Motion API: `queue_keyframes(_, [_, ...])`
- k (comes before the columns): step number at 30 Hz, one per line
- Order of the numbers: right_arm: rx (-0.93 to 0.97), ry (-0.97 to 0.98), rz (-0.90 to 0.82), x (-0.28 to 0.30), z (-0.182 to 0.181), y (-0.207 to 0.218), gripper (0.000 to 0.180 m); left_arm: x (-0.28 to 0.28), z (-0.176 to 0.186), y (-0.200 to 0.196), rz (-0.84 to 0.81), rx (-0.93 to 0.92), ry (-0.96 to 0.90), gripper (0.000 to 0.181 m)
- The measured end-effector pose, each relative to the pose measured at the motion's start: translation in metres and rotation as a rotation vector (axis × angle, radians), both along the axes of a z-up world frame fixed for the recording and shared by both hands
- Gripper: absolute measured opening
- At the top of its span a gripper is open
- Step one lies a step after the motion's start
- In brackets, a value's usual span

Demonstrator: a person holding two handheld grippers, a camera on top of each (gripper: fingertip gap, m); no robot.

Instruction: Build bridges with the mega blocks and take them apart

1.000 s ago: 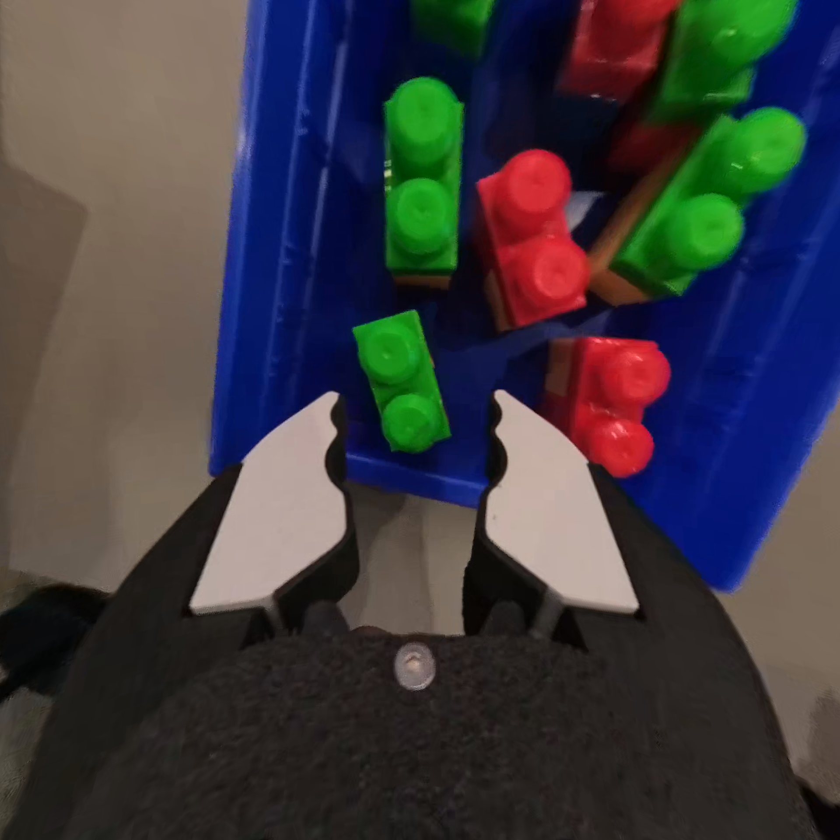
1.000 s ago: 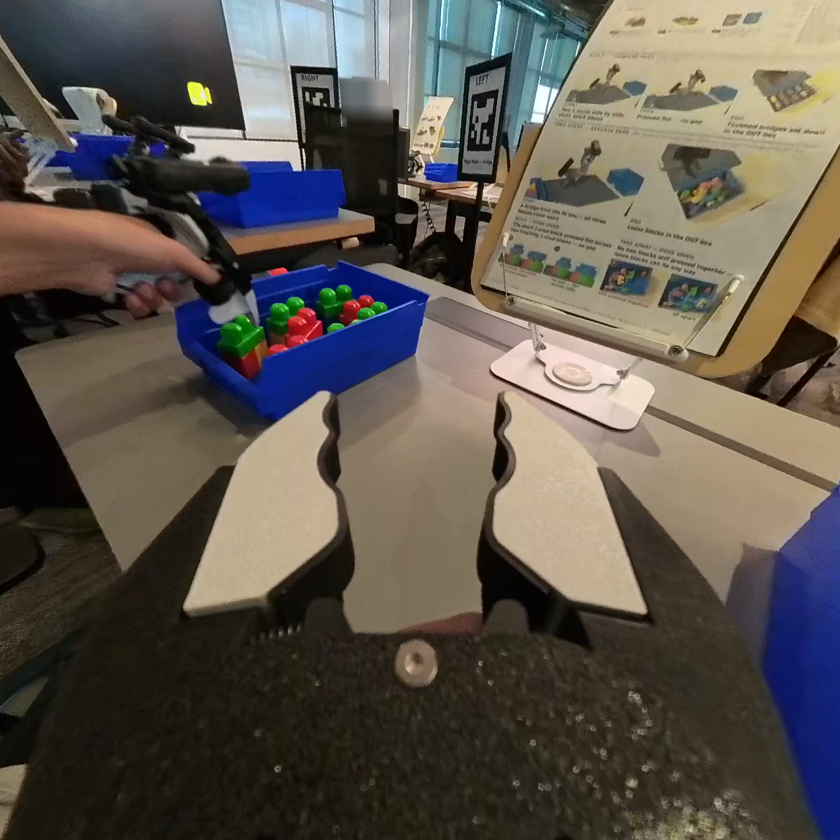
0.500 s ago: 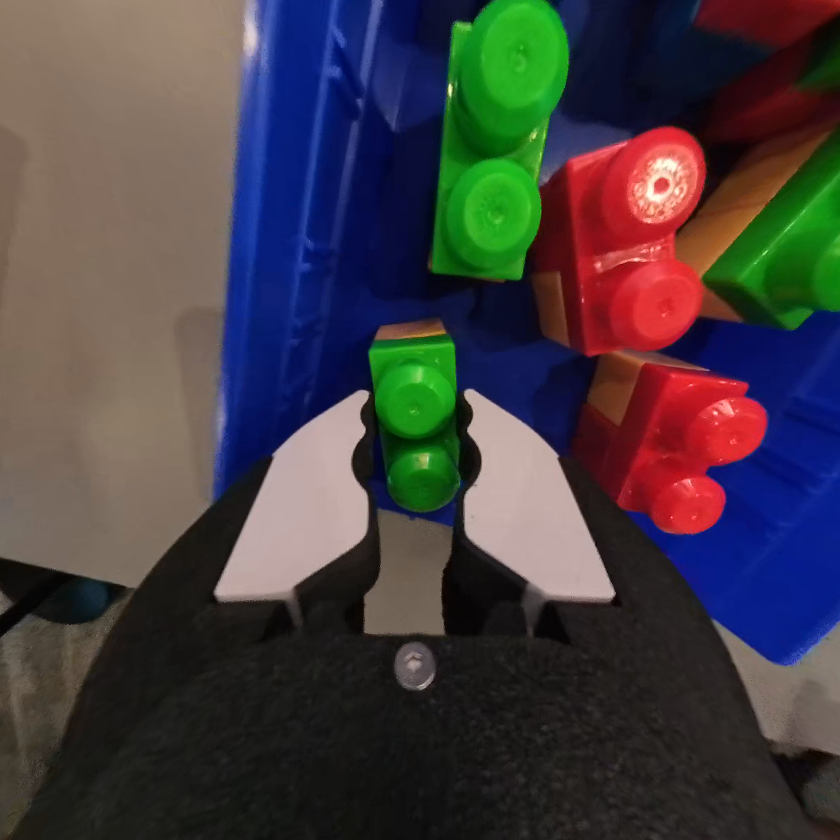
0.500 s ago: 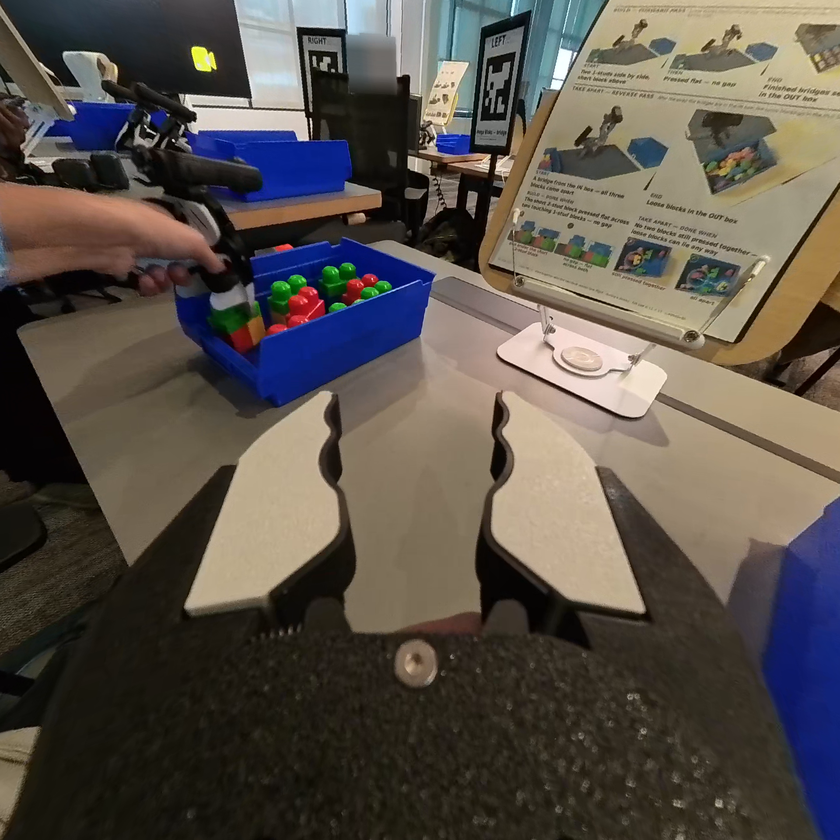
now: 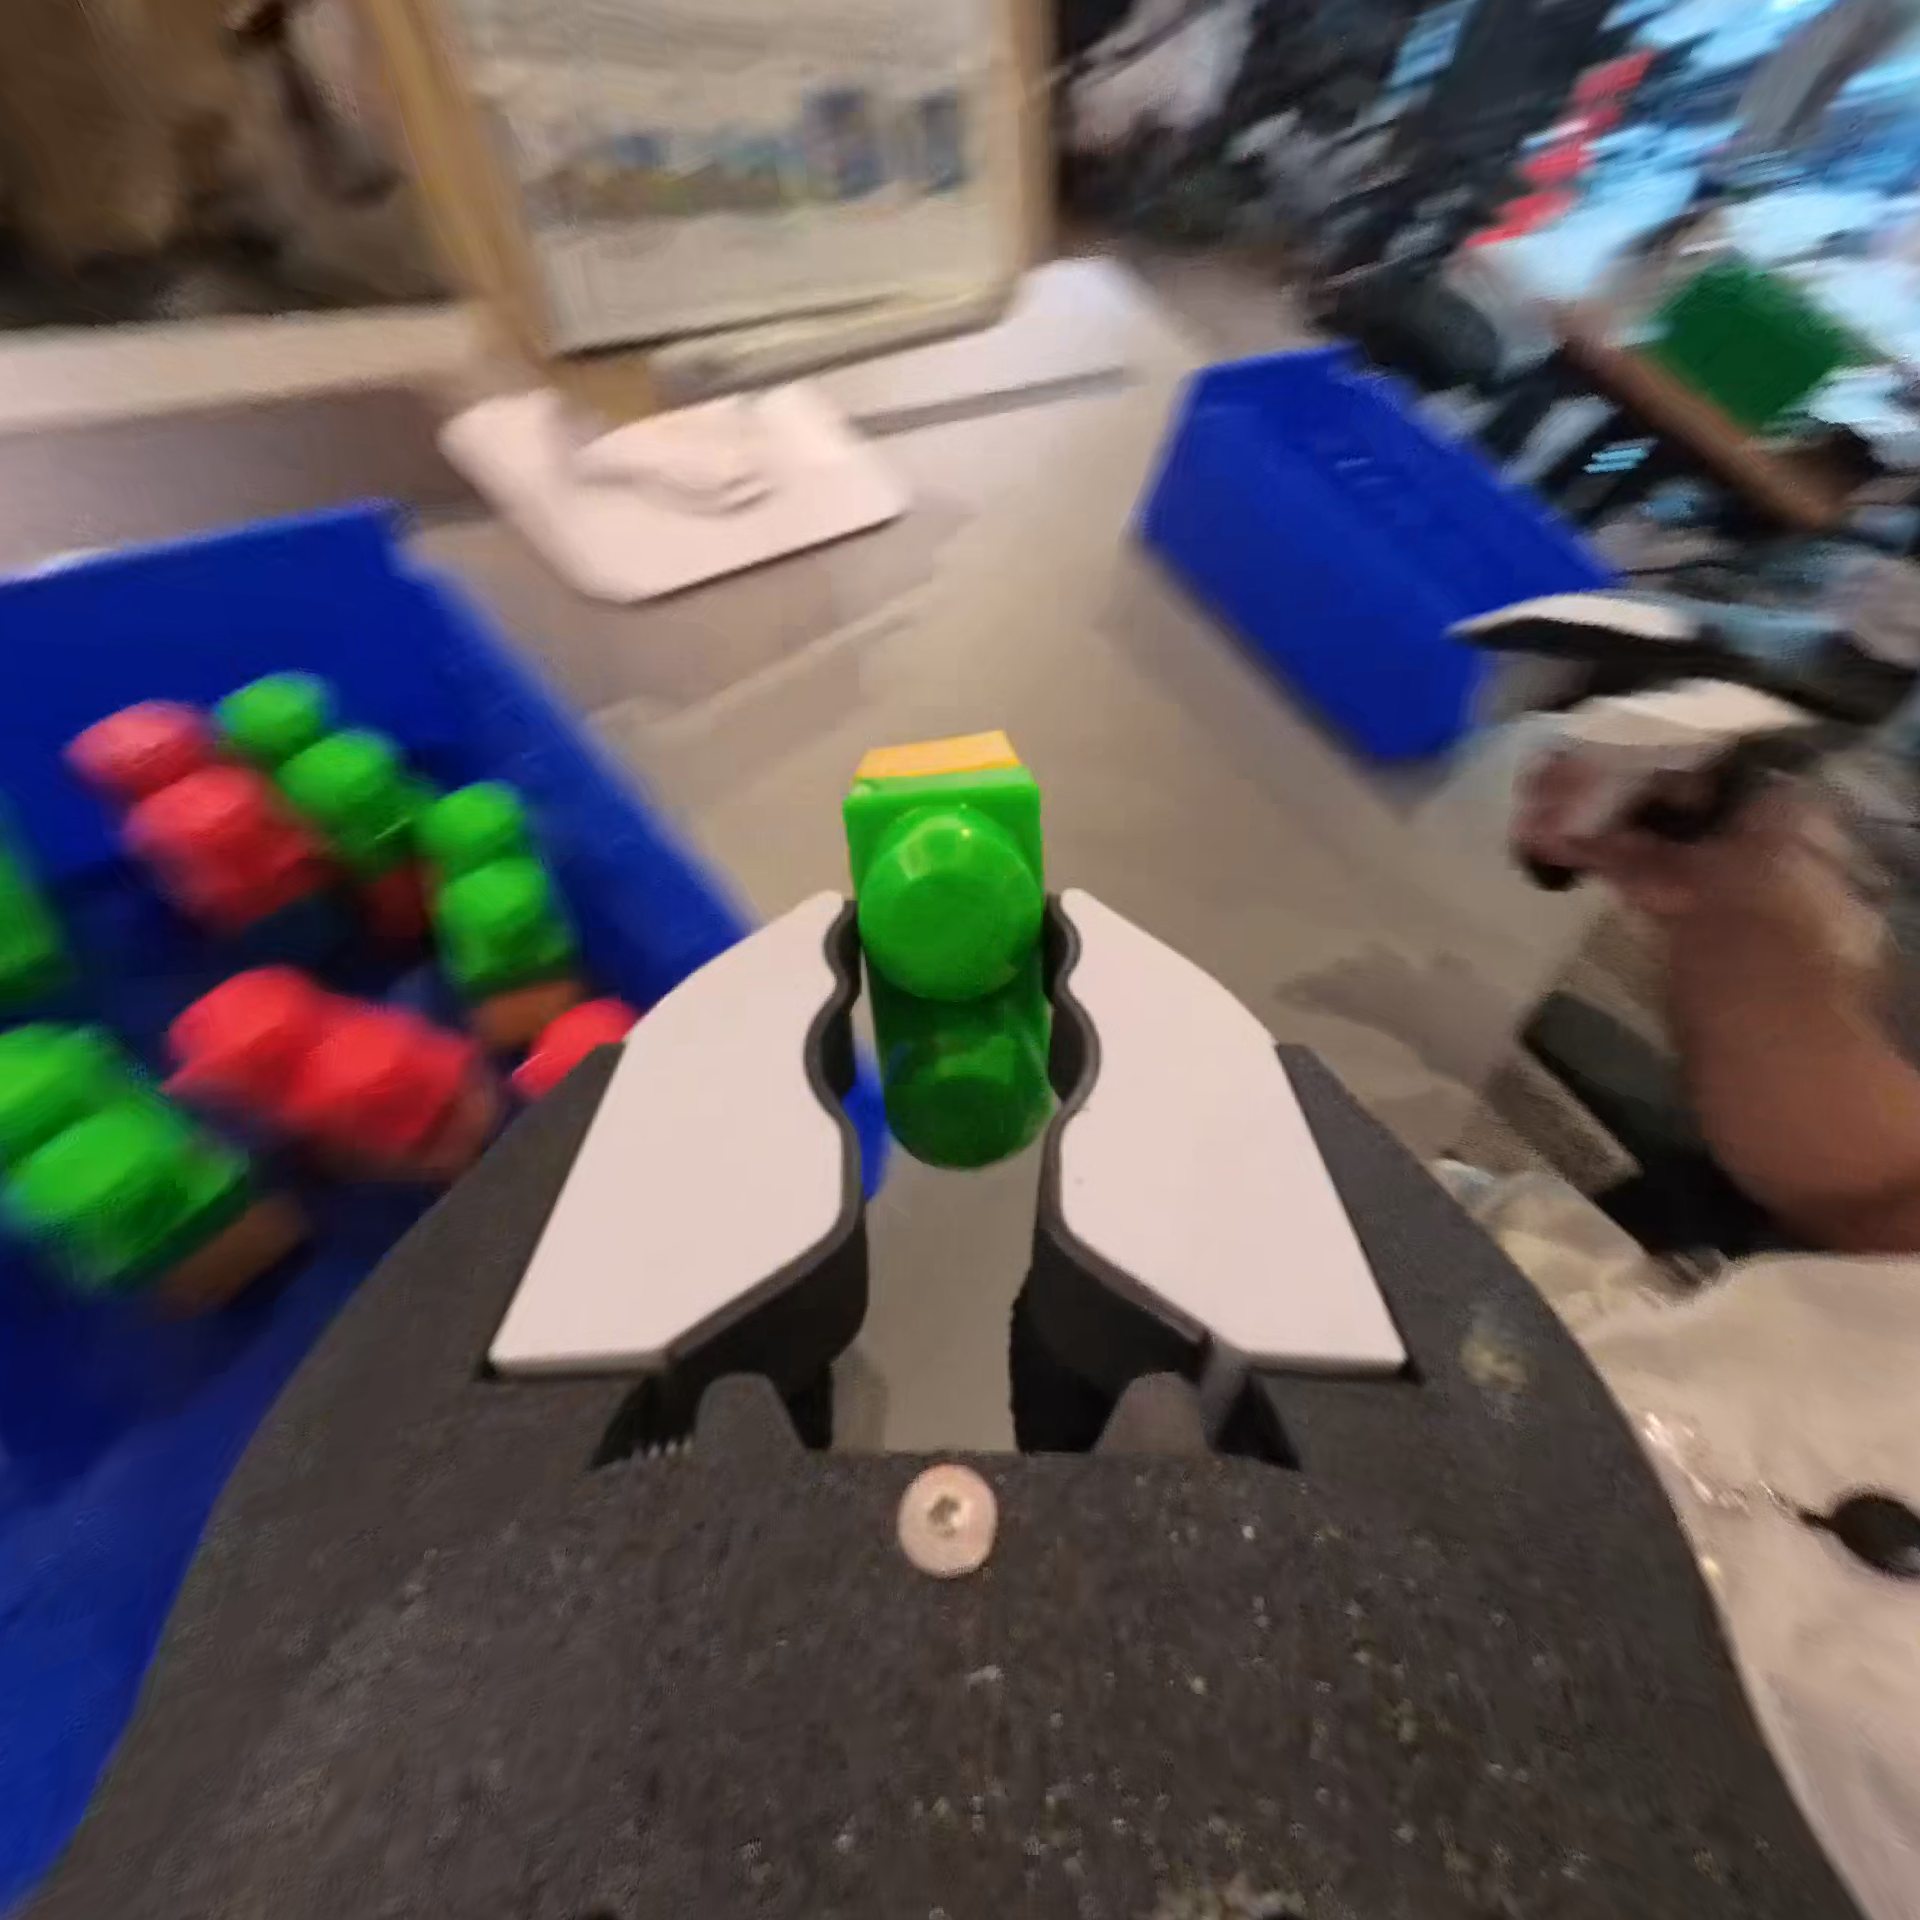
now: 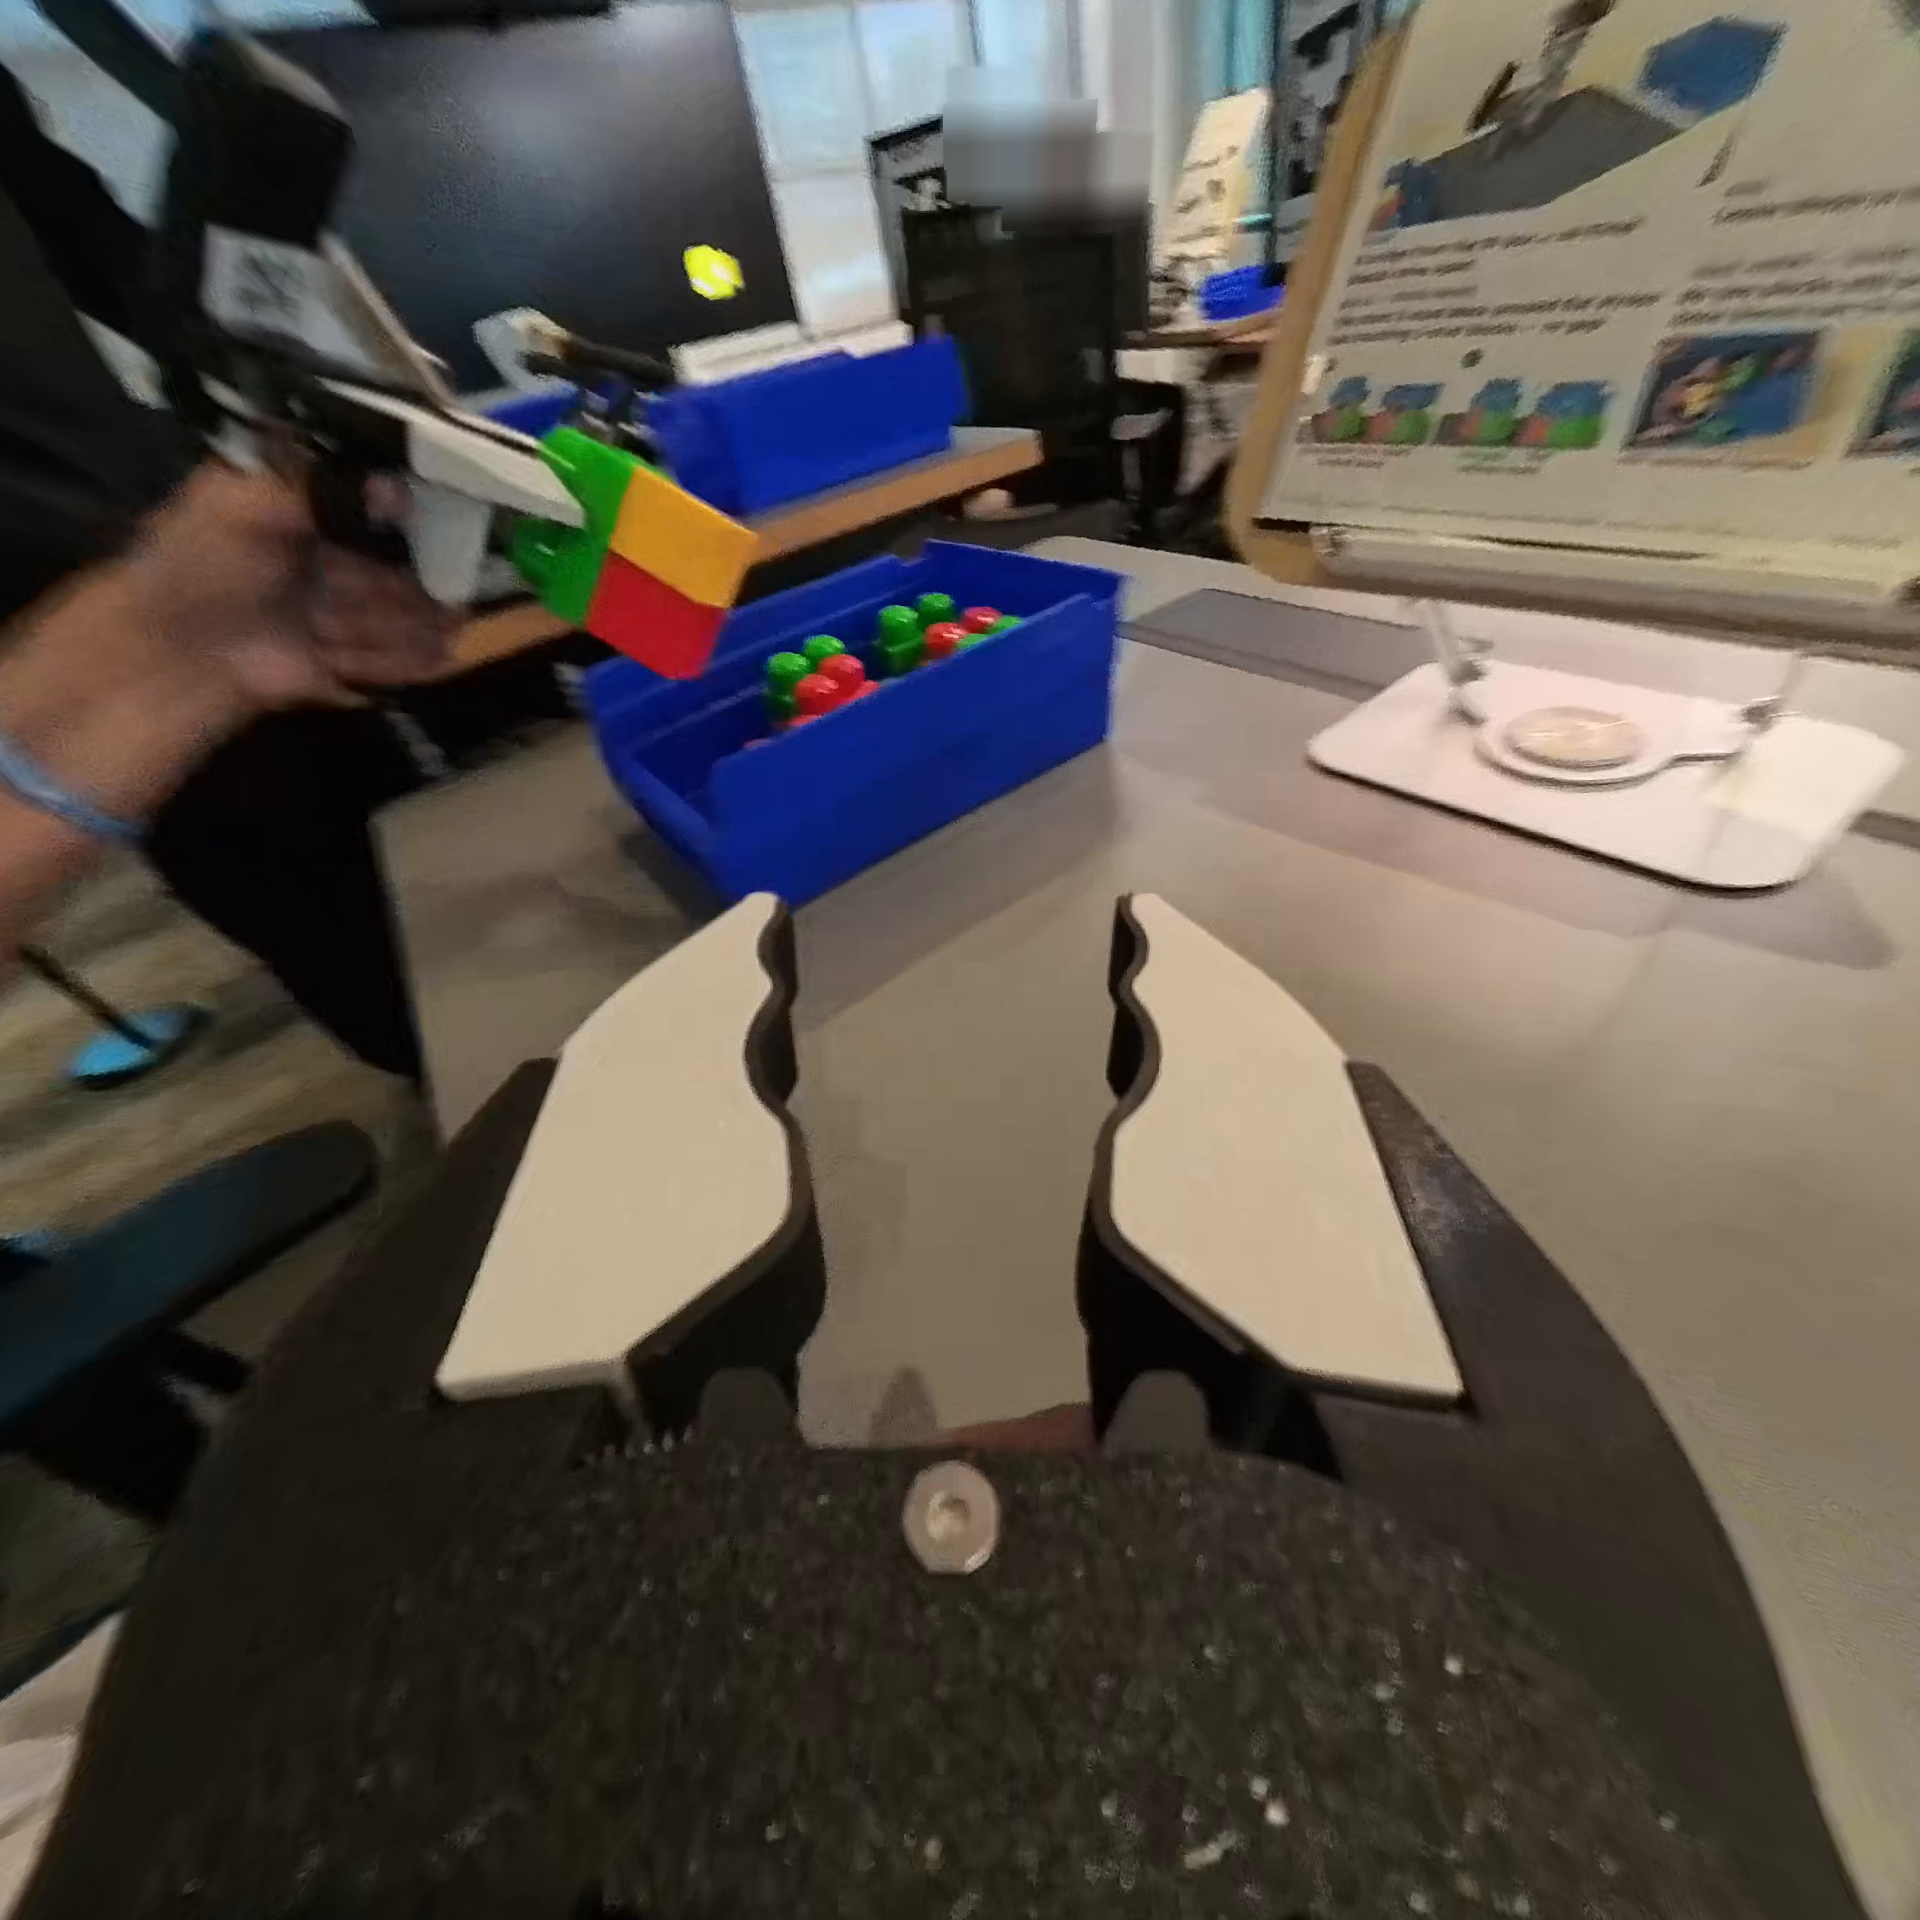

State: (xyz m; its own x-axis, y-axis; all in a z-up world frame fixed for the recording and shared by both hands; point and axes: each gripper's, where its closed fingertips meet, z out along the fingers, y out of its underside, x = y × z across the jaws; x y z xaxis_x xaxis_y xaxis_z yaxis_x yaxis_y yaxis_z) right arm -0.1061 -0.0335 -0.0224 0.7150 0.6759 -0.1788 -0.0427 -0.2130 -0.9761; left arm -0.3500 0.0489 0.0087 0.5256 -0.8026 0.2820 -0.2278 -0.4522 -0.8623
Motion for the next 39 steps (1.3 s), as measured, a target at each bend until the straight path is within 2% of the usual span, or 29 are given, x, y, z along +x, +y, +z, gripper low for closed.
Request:
queue_keyframes(3, [-0.037, 0.176, 0.185, -0.016, -0.006, -0.009, 0.06, 0.059, -0.004, -0.047, -0.285, 0.071, -0.185, 0.033])
queue_keyframes(7, [-0.08, 0.409, 0.425, -0.04, -0.006, -0.025, 0.066, 0.11, -0.012, -0.075, -0.5, 0.073, -0.322, 0.033])
queue_keyframes(13, [-0.017, 0.406, 0.418, -0.054, 0.009, -0.003, 0.064, 0.153, -0.006, -0.07, -0.652, 0.034, -0.43, 0.033])
queue_keyframes(16, [-0.044, 0.44, 0.391, -0.053, 0.012, 0.016, 0.064, 0.168, -0.012, -0.065, -0.683, 0.006, -0.436, 0.033])
queue_keyframes(19, [-0.062, 0.509, 0.421, -0.05, 0.012, 0.025, 0.036, 0.179, -0.019, -0.059, -0.678, -0.014, -0.458, 0.033])
queue_keyframes(28, [-0.037, 0.54, 0.386, -0.036, 0.002, 0.033, 0.035, 0.189, -0.019, -0.045, -0.6, -0.009, -0.579, 0.032])
queue_keyframes(31, [-0.058, 0.605, 0.344, -0.011, -0.005, 0.04, 0.034, 0.16, 0.009, -0.021, -0.527, -0.049, -0.8, 0.032])
queue_keyframes(32, [-0.069, 0.61, 0.333, -0.004, -0.008, 0.041, 0.034, 0.151, 0.012, -0.015, -0.524, -0.06, -0.823, 0.032])
queue_keyframes(35, [-0.038, 0.593, 0.304, 0.015, -0.005, 0.035, 0.034, 0.14, 0.002, -0.013, -0.522, -0.053, -0.756, 0.032])
queue_keyframes(39, [-0.039, 0.526, 0.249, 0.025, -0.01, 0.035, 0.035, 0.15, -0.029, -0.018, -0.449, -0.016, -0.571, 0.032])
